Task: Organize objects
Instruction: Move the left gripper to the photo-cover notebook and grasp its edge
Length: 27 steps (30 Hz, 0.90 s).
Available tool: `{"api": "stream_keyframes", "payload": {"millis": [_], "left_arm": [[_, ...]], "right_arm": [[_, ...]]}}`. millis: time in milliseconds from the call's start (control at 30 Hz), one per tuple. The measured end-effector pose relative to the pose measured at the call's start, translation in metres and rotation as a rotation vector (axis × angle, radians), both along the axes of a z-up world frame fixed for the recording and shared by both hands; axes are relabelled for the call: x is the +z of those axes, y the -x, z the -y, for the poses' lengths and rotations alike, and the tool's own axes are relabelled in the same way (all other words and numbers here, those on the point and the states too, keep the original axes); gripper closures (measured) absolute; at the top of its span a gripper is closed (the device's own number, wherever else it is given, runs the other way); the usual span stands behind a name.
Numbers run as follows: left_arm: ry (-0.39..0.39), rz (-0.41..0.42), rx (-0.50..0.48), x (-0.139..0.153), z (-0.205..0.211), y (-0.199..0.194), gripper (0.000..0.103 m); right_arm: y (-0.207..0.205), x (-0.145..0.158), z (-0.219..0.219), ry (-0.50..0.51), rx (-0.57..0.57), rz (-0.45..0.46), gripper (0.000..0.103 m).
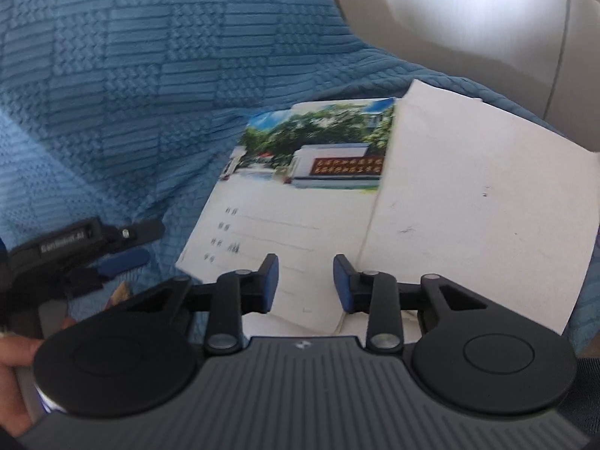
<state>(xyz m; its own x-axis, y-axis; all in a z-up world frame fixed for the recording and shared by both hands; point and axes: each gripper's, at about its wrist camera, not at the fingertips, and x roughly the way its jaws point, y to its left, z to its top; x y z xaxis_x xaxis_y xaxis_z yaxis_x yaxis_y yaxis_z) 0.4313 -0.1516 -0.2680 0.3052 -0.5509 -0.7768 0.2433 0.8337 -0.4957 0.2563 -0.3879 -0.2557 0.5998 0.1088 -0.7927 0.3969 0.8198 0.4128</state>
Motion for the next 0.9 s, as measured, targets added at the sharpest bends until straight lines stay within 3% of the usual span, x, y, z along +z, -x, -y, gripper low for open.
{"api": "stream_keyframes", "payload": {"millis": [100, 267, 467, 633, 800, 900], "left_arm": [[0.055, -0.039, -0.026, -0.009, 0.004, -0.005, 0.062], [0.038, -0.042, -0.068, -0.021, 0.019, -0.007, 0.063], [0.106, -0.129, -0.037, -0.028, 0.016, -0.014, 0.062], [0.227, -0.257, 0.015, -0.037, 0.0, -0.02, 0.062], [0.484, -0.34, 0.054, -0.042, -0.01, -0.02, 0.06], [0.502, -0.345, 0.051, -0.042, -0.005, -0.017, 0.062]], "right_arm": [[0.0, -0.002, 0.005, -0.03, -0.028, -0.004, 0.07], [-0.001, -0.004, 0.009, -0.061, -0.045, -0.003, 0.071], [-0.001, -0.007, 0.013, -0.087, -0.057, 0.0, 0.071], [0.003, -0.012, 0.019, -0.112, -0.079, 0.012, 0.071], [0.006, -0.015, 0.021, -0.128, -0.093, 0.021, 0.071], [0.007, -0.015, 0.019, -0.131, -0.097, 0.024, 0.071]]}}
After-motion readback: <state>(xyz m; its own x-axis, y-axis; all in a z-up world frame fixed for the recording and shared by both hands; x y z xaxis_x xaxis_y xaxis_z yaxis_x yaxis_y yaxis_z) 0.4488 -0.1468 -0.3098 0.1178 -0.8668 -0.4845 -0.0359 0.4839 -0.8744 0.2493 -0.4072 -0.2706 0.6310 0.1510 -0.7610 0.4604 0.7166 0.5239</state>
